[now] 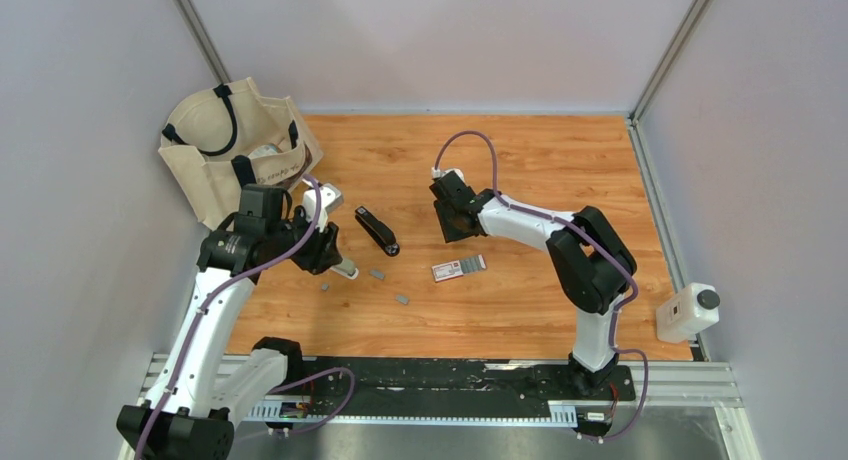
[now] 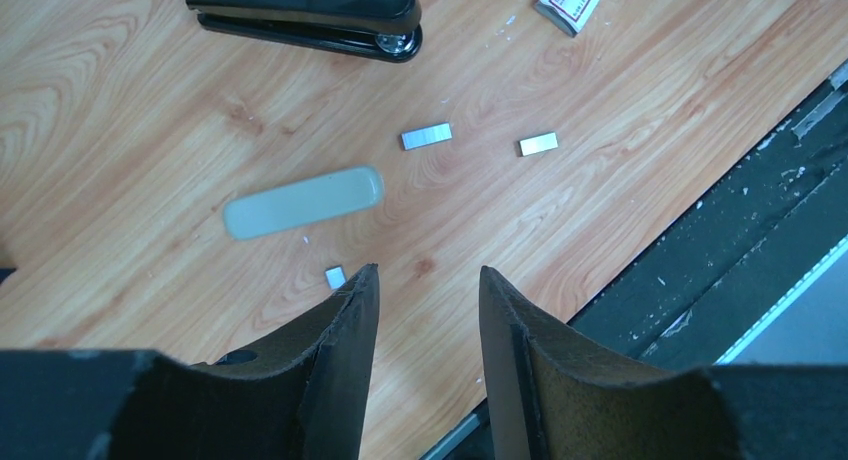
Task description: Unload the staples from the stapler
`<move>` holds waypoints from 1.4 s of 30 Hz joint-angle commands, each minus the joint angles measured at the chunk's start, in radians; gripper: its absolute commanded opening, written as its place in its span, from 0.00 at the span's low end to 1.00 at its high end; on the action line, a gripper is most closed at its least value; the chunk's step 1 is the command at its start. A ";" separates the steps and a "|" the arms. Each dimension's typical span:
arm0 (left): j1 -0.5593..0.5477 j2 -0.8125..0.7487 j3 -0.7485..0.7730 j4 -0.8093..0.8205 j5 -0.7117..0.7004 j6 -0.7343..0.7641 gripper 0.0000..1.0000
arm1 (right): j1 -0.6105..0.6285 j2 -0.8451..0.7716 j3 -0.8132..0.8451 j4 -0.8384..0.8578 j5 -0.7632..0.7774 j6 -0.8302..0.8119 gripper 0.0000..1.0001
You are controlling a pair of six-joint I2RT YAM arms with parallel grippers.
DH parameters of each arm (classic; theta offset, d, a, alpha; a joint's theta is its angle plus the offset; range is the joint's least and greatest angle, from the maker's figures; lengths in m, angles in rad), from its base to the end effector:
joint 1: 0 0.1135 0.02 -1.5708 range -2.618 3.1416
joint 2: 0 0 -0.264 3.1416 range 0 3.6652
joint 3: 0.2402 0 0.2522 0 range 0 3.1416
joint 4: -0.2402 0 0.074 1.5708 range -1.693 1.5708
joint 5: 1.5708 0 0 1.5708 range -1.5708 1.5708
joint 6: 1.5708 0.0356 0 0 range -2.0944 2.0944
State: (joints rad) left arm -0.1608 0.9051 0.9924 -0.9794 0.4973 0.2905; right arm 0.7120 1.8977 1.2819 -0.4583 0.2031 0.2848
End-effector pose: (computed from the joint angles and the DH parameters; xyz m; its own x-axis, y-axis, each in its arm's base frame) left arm 0.1570 -0.0427 0.3203 -0.6112 0.3542 -0.7078 0.6381 0.7495 -0.1760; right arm 0.3009 0.2502 0.1753 -0.7981 -0.3253 -0.5072 -0.3573 0.9333 -0.0363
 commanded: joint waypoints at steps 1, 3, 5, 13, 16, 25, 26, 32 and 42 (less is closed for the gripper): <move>0.004 -0.008 0.041 -0.012 0.024 0.024 0.50 | 0.000 0.004 0.017 -0.037 0.068 0.082 0.37; 0.004 -0.015 0.040 -0.008 0.030 0.026 0.50 | 0.000 0.004 0.004 -0.043 0.070 0.111 0.38; 0.006 -0.020 0.035 -0.007 0.035 0.029 0.51 | 0.001 -0.003 -0.019 -0.046 0.070 0.122 0.38; 0.004 -0.054 0.011 -0.015 0.046 0.052 0.51 | 0.003 -0.051 -0.081 -0.062 0.073 0.165 0.39; 0.004 -0.064 0.003 -0.016 0.052 0.056 0.52 | 0.003 -0.061 -0.099 -0.066 0.071 0.178 0.39; 0.004 -0.078 -0.008 -0.027 0.055 0.065 0.55 | 0.017 -0.149 -0.191 -0.075 0.076 0.231 0.42; 0.004 -0.078 -0.009 -0.027 0.055 0.068 0.55 | 0.020 -0.163 -0.197 -0.075 0.078 0.235 0.43; 0.004 -0.089 -0.017 -0.030 0.058 0.067 0.56 | 0.037 -0.196 -0.242 -0.072 0.099 0.267 0.44; 0.004 -0.100 -0.023 -0.038 0.052 0.082 0.56 | 0.040 -0.124 -0.136 -0.075 0.119 0.257 0.46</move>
State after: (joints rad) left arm -0.1608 0.8200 0.9733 -1.0126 0.5301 0.3470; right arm 0.7460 1.7412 1.0557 -0.5381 0.2840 0.5343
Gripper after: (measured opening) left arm 0.556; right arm 0.455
